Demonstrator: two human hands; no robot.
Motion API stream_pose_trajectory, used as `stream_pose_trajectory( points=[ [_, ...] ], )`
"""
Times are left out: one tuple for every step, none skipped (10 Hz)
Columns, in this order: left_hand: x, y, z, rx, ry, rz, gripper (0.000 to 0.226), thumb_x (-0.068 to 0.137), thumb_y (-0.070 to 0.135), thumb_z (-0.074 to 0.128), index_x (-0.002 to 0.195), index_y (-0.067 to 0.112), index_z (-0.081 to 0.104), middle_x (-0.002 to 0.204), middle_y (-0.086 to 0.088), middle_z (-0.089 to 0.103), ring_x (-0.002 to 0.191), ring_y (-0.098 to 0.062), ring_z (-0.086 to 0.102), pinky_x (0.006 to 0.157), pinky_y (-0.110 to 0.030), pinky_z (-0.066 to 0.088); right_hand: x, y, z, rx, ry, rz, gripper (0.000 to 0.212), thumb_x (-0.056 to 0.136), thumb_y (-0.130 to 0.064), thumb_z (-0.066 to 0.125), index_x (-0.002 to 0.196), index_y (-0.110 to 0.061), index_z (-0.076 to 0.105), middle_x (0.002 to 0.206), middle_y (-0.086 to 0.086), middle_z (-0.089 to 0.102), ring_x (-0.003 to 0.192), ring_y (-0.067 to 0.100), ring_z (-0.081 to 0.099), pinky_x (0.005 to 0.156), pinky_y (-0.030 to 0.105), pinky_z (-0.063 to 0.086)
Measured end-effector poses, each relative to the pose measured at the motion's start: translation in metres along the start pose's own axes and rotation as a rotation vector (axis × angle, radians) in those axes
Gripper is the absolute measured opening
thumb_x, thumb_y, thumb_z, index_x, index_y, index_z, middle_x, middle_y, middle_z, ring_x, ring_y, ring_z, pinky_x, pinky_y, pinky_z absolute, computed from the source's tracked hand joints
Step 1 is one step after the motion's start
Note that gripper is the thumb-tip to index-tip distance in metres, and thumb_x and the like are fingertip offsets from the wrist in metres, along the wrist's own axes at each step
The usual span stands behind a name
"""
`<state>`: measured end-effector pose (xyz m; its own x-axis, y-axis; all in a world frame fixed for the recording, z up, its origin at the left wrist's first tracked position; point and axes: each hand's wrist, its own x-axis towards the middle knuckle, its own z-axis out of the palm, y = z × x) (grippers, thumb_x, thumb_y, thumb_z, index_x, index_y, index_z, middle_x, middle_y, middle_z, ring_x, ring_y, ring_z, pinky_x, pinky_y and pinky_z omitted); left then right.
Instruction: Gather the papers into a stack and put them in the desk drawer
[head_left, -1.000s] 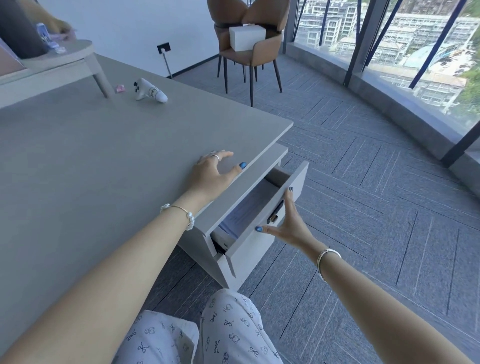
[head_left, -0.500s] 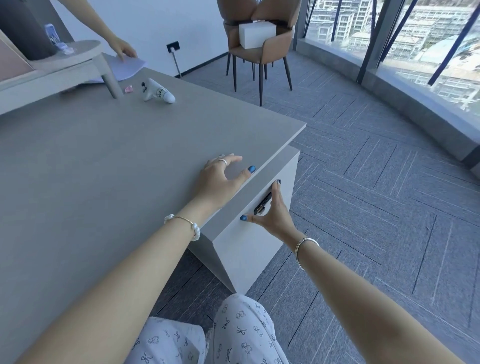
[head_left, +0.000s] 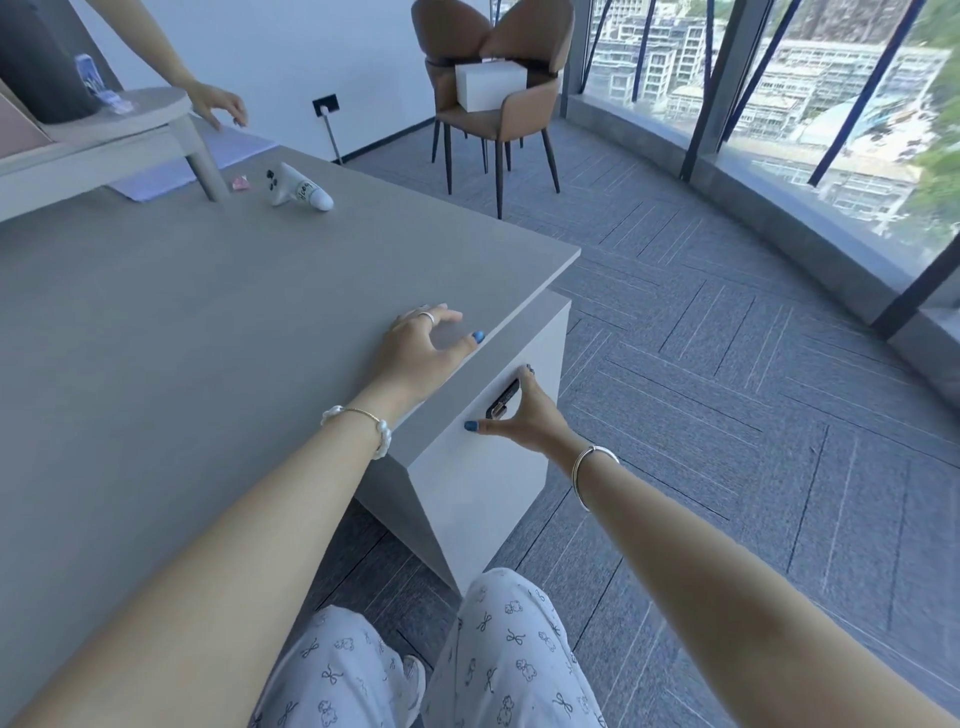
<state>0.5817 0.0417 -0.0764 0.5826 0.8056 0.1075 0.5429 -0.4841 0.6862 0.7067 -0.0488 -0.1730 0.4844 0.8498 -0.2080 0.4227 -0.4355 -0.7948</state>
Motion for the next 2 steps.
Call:
stream_pose_trajectory(
  points=[
    [-0.002, 0.001, -0.001, 0.036, -0.007, 0.015, 0.046, 0.08, 0.046, 0.061, 0.12, 0.022, 0.059, 0.145, 0.003, 0.046, 0.137, -0.013, 0.033, 0.113, -0.034, 0.029, -0.014, 0.003, -0.006, -0.002, -0.003, -0.018, 0.092, 0.067, -0.043, 0.079, 0.137, -0.005, 0.032, 0.145, 0.01, 0.041, 0.132, 0.025, 0.039, 0.095, 0.026, 0.033],
    [-0.008, 0.002, -0.003, 0.042, -0.002, 0.025, 0.043, 0.082, 0.042, 0.059, 0.121, 0.022, 0.058, 0.143, 0.002, 0.048, 0.136, -0.014, 0.034, 0.11, -0.029, 0.028, -0.034, -0.002, -0.018, 0.001, 0.004, -0.011, 0.096, 0.071, -0.043, 0.076, 0.145, -0.007, 0.027, 0.152, 0.007, 0.035, 0.141, 0.021, 0.031, 0.109, 0.028, 0.025]
  ],
)
